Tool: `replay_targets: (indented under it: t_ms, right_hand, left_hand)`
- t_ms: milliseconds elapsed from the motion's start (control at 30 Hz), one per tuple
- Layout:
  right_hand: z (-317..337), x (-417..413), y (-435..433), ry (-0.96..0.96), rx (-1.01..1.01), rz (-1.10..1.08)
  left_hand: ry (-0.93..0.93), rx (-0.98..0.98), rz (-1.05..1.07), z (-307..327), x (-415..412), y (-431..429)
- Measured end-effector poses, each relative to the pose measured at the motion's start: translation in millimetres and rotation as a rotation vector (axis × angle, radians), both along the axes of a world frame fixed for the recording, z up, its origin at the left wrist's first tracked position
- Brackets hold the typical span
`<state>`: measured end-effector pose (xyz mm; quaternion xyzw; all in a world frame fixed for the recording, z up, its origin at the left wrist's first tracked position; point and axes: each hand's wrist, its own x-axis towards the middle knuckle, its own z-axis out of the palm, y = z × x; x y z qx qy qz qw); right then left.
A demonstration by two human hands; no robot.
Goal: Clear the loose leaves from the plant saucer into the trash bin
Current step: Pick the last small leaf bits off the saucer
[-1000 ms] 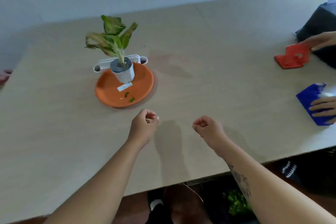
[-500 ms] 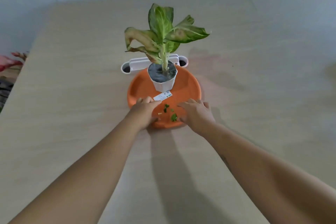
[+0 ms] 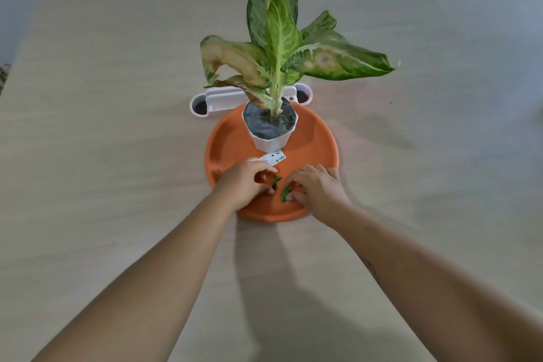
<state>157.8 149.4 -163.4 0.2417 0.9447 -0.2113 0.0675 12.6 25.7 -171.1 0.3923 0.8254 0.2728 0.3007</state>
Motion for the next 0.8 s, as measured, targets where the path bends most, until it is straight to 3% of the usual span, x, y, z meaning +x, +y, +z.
replay_targets:
  t_ms: [367,533,800]
  right_hand:
    - [-9,-3,-3,0.036,-0.078,-0.053]
    - [-4,-4,5,0.088,-0.194,-0.153]
    - [3,-1,9,0.14,-0.252,-0.21]
  left_hand:
    - [0.162,-0.052,-0.069,-4,6,6]
    - [0.089,-0.03,0.012,4,-2,0]
    - [-0.005,-0.069,-0.071,5,-3,-11]
